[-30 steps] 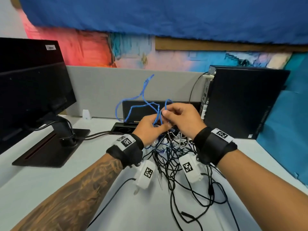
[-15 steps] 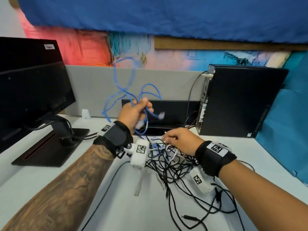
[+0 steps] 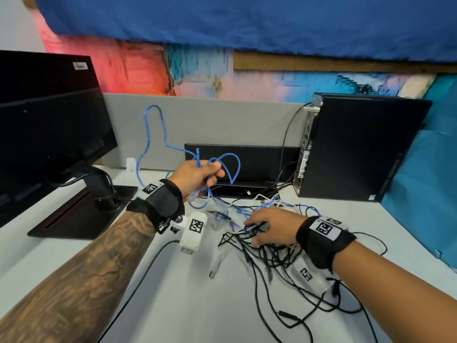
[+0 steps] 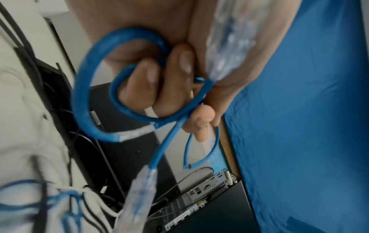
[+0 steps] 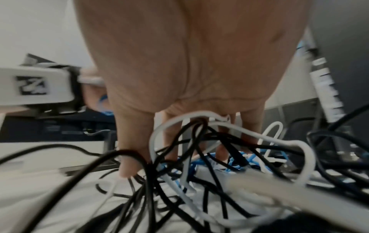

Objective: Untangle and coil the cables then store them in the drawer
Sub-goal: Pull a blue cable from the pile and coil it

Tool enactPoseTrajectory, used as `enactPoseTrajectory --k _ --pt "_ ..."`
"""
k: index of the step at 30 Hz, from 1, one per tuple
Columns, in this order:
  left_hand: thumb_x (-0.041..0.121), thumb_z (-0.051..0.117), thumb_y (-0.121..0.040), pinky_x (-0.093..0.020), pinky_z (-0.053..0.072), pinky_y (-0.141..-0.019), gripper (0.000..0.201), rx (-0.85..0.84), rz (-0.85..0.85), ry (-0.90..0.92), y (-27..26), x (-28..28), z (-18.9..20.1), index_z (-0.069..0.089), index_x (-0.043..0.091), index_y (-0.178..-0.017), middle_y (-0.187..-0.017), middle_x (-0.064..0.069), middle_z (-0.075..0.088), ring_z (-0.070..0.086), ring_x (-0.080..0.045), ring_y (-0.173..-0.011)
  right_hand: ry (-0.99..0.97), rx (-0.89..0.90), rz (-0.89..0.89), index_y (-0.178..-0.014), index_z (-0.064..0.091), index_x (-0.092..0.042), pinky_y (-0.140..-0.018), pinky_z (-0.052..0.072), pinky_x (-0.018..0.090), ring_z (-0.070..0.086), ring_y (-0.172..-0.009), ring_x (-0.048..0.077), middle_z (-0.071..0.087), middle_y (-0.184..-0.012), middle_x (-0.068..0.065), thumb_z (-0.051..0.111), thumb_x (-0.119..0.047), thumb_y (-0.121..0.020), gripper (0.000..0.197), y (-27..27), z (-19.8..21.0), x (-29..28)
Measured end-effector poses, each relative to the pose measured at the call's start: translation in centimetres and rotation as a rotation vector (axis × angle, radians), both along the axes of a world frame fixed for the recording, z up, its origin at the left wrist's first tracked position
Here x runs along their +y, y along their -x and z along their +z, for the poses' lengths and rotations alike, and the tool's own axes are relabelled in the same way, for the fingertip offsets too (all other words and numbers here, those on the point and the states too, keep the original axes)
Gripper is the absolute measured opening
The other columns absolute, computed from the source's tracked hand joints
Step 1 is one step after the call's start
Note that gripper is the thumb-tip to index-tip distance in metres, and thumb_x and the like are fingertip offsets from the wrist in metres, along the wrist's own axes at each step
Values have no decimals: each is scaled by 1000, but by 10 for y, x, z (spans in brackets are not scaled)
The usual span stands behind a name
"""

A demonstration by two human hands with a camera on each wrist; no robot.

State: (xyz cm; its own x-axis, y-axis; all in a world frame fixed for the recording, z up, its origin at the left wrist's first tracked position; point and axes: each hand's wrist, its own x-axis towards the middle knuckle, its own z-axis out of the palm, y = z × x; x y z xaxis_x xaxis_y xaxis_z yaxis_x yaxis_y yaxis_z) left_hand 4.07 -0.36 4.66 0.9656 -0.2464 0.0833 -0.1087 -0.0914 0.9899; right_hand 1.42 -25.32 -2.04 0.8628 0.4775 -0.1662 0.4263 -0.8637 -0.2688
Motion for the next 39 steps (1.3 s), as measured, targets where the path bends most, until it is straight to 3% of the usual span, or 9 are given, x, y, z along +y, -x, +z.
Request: enactPoseTrajectory --k 12,16,21,24,27,30,33,35,39 --pt "33 53 -101 -24 19 -45 36 242 -166 -242 20 -4 -29 73 5 -95 -55 -1 49 31 -12 -44 379 -24 -220 -127 64 -32 -101 50 34 58 -117 22 59 -132 -5 74 -52 -78 53 11 34 -42" --pt "25 53 -99 -32 13 -51 34 264 -237 -283 26 -10 -34 73 -2 -98 -53 -5 42 27 -15 -45 -169 -375 -67 -141 54 -31 -111 40 31 47 -133 11 52 -144 -10 65 -36 -95 48 28 55 -7" --pt "12 59 -86 -30 22 -49 17 219 -310 -273 29 -6 -31 75 7 -84 -51 -6 46 34 -15 -47 -415 -226 -12 -94 69 -26 -71 46 27 57 -73 5 67 -85 -8 68 -25 -93 2 26 60 47" --pt "29 68 -75 -30 39 -56 28 142 -215 -274 21 10 -31 75 10 -95 -74 -7 69 49 -14 -57 -543 -124 -100 -85 71 -16 -63 47 20 60 -59 4 72 -71 -1 69 -23 -95 12 18 62 51" --pt "48 70 -86 -33 48 -73 37 14 -61 -547 20 25 -30 72 13 -98 -87 -6 68 59 -12 -72 -672 -51 -126 -86 75 -12 -66 47 19 59 -58 1 70 -66 -2 72 -20 -93 11 18 66 56" --pt "86 51 -73 -33 43 -69 76 22 71 -1037 22 39 -27 58 10 -71 -73 -8 58 54 -20 -67 -792 -16 -144 -91 76 -11 -67 49 18 64 -62 5 68 -62 -2 71 -20 -95 11 17 74 63" --pt "96 33 -69 -31 48 -68 89 -66 182 -1331 24 48 -17 62 12 -62 -64 0 66 61 -19 -64 -919 51 -196 -94 76 -6 -56 50 29 50 -48 14 53 -56 -1 69 -18 -95 13 17 82 67" --pt "84 38 -82 -31 49 -69 77 -203 215 -1132 21 48 -14 66 13 -69 -67 2 68 64 -18 -69 -833 -45 -184 -94 79 -14 -47 41 26 43 -44 10 53 -53 -11 69 -22 -96 13 14 82 70" --pt "40 40 -105 -27 53 -84 44 -71 -6 -102 21 23 -21 70 7 -106 -90 -3 74 70 -15 -89 -837 -83 -124 -99 77 -3 -46 37 6 52 -45 -6 61 -53 -20 65 -15 -98 17 8 77 80"
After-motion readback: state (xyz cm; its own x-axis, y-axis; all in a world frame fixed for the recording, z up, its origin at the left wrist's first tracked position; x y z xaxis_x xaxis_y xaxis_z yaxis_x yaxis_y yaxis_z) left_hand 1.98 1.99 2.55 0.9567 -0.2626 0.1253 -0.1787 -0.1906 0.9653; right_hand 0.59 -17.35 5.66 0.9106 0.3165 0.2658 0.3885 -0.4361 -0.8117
